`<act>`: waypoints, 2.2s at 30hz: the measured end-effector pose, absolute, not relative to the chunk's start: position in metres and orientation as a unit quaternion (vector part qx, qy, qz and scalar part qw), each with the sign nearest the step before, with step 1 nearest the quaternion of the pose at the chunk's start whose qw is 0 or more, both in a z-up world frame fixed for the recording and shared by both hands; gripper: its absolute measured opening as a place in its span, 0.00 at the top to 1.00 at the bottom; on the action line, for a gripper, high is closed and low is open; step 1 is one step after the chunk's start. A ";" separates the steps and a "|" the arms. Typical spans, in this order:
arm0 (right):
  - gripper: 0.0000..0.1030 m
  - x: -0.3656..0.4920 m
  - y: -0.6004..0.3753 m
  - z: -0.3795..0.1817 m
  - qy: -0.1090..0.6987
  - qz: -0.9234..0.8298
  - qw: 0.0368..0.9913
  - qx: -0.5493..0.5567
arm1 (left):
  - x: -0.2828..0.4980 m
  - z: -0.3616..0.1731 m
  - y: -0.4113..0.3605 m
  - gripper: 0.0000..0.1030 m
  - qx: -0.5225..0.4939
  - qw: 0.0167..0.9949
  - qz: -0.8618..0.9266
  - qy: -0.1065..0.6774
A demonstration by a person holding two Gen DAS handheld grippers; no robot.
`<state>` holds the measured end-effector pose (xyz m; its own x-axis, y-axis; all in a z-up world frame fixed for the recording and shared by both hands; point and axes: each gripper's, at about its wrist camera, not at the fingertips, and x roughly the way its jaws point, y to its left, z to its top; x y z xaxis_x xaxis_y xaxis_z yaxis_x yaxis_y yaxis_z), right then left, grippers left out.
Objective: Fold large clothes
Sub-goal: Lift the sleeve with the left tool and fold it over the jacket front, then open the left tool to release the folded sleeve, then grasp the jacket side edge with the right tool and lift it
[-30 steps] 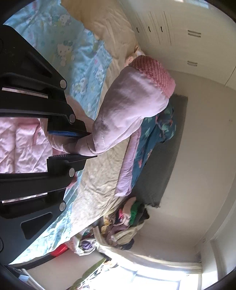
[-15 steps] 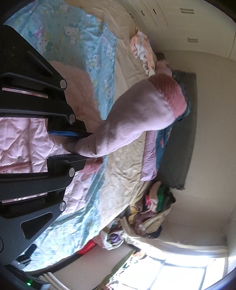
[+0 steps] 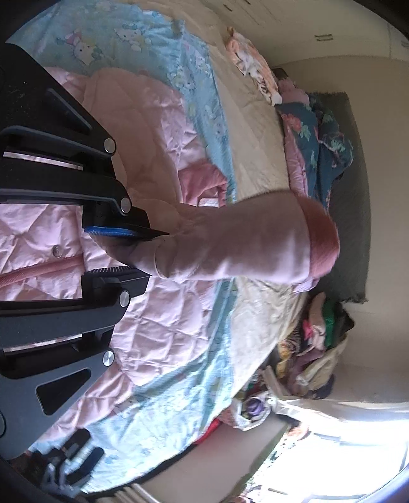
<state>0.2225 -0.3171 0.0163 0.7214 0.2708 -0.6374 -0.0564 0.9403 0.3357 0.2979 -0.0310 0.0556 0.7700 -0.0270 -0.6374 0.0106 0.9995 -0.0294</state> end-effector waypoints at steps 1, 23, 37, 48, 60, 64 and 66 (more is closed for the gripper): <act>0.04 0.223 -0.320 0.015 0.363 0.086 0.915 0.152 | 0.299 0.052 -0.035 0.91 -0.007 0.939 -0.012 0.343; 0.04 0.242 -0.341 -0.009 0.384 0.060 0.902 0.187 | 0.292 -0.021 -0.075 0.16 0.059 0.892 -0.087 0.440; 0.04 0.276 -0.258 -0.028 0.437 0.143 0.859 0.226 | 0.277 0.010 0.054 0.09 -0.038 0.910 0.004 0.412; 0.72 0.295 -0.222 -0.034 0.426 0.182 0.859 0.220 | 0.260 0.027 0.145 0.09 -0.080 0.914 0.082 0.388; 0.84 0.309 -0.193 0.100 0.259 0.257 0.930 0.042 | 0.273 0.030 0.163 0.09 -0.101 0.915 0.088 0.380; 0.84 0.324 -0.202 0.101 0.242 0.231 0.942 -0.002 | 0.284 0.028 0.159 0.09 -0.105 0.915 0.084 0.381; 0.84 0.333 -0.210 0.087 0.263 0.220 0.939 0.005 | 0.291 0.025 0.157 0.09 -0.105 0.912 0.083 0.387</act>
